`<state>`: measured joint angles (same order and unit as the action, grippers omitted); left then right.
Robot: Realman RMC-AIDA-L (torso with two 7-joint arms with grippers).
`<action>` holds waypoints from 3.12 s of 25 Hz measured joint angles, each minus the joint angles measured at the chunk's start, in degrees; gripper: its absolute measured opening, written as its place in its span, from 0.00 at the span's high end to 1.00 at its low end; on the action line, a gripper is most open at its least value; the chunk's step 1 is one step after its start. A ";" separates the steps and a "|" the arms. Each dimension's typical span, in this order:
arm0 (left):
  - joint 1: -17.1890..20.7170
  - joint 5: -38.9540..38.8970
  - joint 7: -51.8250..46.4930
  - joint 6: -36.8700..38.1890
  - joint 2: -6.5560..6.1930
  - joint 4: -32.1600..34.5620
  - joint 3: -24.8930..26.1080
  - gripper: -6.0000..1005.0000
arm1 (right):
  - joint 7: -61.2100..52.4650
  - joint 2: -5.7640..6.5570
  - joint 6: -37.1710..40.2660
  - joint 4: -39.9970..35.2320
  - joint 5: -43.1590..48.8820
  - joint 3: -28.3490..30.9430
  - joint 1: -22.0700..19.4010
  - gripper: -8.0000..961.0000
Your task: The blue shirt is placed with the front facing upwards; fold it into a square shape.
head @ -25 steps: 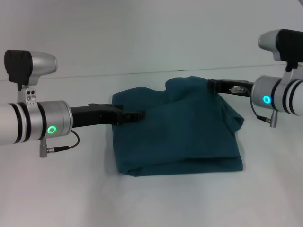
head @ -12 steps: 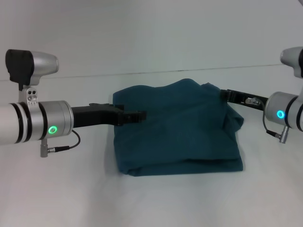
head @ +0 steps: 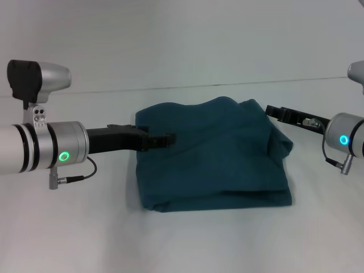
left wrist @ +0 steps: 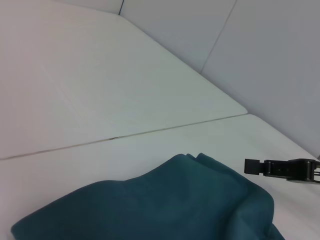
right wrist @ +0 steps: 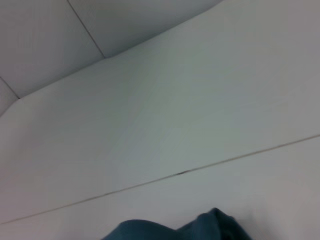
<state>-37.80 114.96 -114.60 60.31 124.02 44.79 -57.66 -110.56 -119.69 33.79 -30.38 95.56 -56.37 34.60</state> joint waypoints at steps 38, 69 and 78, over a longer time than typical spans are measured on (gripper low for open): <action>0.10 -0.46 2.72 -0.98 0.00 -0.25 0.12 0.16 | -24.57 10.71 36.54 3.81 12.85 5.23 -3.18 0.25; 0.19 -0.44 2.98 -0.98 0.00 -0.50 0.18 0.16 | -19.83 8.63 39.34 4.57 12.77 5.18 -3.67 0.73; 0.18 -0.44 2.89 -0.98 0.00 -0.50 0.19 0.16 | -20.15 9.06 42.86 3.76 12.74 5.62 -6.35 0.98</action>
<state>-37.62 114.52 -111.71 59.33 124.01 44.29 -57.47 -130.71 -110.64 76.65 -26.62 108.30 -50.76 28.26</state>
